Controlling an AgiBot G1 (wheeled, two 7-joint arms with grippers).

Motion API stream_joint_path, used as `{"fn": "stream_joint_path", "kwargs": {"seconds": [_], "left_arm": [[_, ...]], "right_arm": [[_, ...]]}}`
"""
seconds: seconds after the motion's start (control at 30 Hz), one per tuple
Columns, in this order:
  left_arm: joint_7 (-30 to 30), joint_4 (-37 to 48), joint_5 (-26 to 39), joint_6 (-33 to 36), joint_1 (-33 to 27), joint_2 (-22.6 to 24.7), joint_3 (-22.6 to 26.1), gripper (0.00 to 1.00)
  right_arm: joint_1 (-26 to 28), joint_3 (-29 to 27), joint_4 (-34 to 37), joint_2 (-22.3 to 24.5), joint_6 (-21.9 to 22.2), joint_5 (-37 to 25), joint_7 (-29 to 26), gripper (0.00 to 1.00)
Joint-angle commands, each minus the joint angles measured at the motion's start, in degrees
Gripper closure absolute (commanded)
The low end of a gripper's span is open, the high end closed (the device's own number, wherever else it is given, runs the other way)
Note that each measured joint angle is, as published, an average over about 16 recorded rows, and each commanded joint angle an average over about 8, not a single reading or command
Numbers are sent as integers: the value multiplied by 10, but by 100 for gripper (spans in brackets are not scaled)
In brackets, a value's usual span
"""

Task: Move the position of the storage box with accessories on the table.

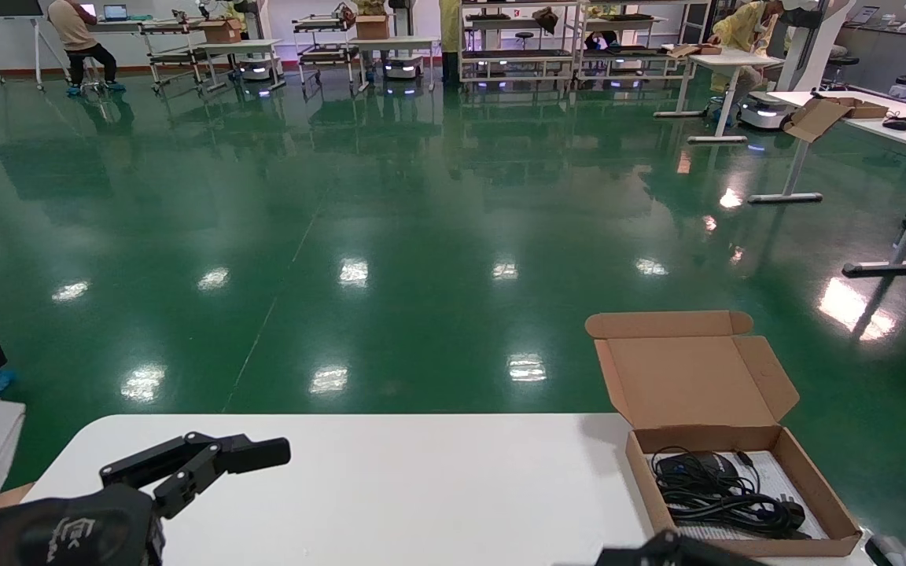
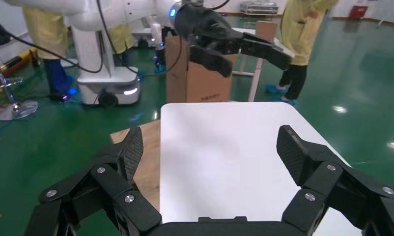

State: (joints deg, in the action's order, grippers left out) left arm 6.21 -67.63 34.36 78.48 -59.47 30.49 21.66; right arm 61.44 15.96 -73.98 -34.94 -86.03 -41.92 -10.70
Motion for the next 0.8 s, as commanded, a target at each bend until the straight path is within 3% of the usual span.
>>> {"fn": "stream_joint_path", "kwargs": {"seconds": [0.03, 0.8], "left_arm": [[0, 0, 0, 0, 0, 0, 0, 0], [0, 0, 0, 0, 0, 0, 0, 0]], "right_arm": [[-6, -3, -18, 4, -14, -2, -8, 0], [0, 0, 1, 0, 1, 0, -1, 0]]}}
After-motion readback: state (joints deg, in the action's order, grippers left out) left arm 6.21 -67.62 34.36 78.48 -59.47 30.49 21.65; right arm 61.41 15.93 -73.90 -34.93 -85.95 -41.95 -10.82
